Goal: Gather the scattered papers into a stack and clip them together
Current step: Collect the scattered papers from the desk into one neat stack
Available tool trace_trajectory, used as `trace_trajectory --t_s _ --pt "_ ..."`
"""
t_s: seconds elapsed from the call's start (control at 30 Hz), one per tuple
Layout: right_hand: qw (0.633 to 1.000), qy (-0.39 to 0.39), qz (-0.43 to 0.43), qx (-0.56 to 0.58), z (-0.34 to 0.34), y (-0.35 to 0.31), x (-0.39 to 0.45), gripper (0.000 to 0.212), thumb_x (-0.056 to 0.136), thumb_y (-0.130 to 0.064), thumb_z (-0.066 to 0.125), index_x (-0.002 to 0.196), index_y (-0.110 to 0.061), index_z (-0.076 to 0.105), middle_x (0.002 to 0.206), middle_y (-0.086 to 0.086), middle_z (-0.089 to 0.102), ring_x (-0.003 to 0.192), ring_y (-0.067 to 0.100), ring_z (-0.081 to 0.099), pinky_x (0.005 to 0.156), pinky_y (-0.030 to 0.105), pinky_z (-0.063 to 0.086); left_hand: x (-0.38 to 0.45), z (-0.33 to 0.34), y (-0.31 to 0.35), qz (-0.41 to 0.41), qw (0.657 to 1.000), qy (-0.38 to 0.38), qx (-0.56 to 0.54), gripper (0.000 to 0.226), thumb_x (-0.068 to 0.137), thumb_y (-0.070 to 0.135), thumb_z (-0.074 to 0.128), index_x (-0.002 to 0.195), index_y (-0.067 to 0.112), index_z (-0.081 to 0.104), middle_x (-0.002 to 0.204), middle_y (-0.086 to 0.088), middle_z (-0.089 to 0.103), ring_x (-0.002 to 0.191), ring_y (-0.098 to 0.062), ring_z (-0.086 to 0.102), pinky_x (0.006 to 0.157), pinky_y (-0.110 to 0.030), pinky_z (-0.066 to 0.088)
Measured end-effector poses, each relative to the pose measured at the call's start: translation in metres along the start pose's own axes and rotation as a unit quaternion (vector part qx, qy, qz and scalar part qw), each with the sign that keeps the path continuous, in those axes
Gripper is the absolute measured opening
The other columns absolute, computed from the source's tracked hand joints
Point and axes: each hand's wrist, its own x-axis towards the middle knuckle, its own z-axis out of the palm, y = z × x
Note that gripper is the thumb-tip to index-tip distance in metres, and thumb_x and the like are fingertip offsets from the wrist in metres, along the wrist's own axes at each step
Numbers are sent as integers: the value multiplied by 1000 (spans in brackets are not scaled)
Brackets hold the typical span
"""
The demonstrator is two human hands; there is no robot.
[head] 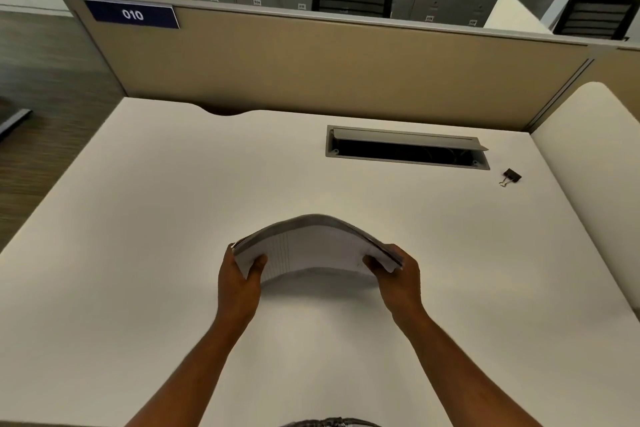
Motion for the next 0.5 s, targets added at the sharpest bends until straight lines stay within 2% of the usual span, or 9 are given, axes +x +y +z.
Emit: trace_trajectory --t_s 0.13,0.2,0.27,0.3,0.37,0.43,0.5 --pt "1000 15 11 24 4 0 -2 28 84 -7 81 104 -24 70 95 -8 75 92 11 72 80 25 58 2 -3 -8 -9 1000 -7 3 43 88 18 70 126 19 50 116 6 59 105 -5 56 90 -25 48" --pt "998 0 36 -42 8 5 -3 29 87 -11 78 107 -27 65 96 -16 70 96 12 70 82 26 57 0 -1 -16 -39 999 -24 -9 55 85 20 74 132 21 47 120 6 58 110 -6 56 90 -25 49" --pt "993 -1 55 -105 11 5 0 22 91 -15 74 108 -27 65 93 -15 66 97 20 69 84 33 56 1 4 -20 -64 998 -10 -8 53 85 22 74 132 20 49 120 2 60 110 -14 58 91 -32 53" --pt "991 8 49 -122 11 4 3 20 92 -15 73 109 -23 67 93 -13 66 97 23 69 83 34 56 2 6 -19 -67 998 3 0 49 86 22 72 130 17 52 117 -1 62 108 -19 60 90 -37 55" --pt "992 36 29 -117 10 0 9 20 91 -14 74 108 -21 65 94 -11 67 97 24 68 73 24 51 4 9 -14 -59 998 20 10 44 87 22 71 127 12 55 112 -3 63 103 -23 61 86 -41 57" --pt "995 66 51 -50 11 -5 10 42 89 -15 78 123 -22 54 105 -11 66 106 23 66 75 20 50 7 10 -10 -50 998 30 2 43 88 21 70 127 10 55 111 -3 63 100 -22 60 85 -42 57" --pt "989 80 119 37 15 -5 10 82 85 -17 82 149 -21 31 132 -1 58 125 26 58 94 32 54 9 12 -7 -51 998 26 -22 40 88 21 70 124 14 55 110 -2 64 99 -20 61 84 -40 57"
